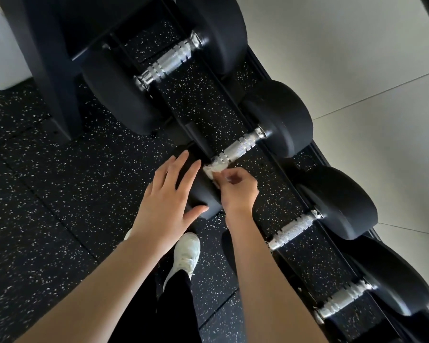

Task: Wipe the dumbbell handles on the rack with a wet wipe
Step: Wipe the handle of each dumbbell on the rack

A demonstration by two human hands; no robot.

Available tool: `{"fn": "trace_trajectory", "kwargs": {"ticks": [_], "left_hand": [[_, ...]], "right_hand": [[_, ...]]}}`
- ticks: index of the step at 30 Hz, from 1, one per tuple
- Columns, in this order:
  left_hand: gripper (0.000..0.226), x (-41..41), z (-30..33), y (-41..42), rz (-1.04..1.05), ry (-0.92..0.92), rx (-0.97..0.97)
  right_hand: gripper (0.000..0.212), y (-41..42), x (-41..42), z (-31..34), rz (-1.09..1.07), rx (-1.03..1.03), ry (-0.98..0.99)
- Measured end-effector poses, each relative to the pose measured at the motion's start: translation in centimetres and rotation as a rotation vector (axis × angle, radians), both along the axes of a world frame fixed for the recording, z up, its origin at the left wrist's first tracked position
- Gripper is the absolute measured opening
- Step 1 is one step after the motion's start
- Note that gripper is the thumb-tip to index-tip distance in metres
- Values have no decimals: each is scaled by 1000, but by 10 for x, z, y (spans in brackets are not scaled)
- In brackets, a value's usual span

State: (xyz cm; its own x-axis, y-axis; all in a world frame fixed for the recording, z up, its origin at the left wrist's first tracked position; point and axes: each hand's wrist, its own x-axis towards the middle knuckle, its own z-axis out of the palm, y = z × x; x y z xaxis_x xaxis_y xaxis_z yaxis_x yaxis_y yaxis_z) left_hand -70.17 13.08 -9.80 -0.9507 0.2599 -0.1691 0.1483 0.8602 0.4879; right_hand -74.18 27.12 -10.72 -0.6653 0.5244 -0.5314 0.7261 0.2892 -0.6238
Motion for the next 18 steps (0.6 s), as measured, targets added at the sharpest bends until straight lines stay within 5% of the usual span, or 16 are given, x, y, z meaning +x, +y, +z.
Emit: {"fn": "trace_trajectory", "kwargs": {"ticks": [5, 10, 18], "left_hand": [[89, 2, -1, 4, 32, 0, 14], [86, 2, 0, 4, 32, 5, 19], [84, 2, 0, 4, 41, 1, 32]], "right_hand": [[19, 4, 2, -8, -182, -191, -51], [17, 8, -5, -5, -501, -529, 115], [3, 31, -47, 10, -671, -525, 269]]}}
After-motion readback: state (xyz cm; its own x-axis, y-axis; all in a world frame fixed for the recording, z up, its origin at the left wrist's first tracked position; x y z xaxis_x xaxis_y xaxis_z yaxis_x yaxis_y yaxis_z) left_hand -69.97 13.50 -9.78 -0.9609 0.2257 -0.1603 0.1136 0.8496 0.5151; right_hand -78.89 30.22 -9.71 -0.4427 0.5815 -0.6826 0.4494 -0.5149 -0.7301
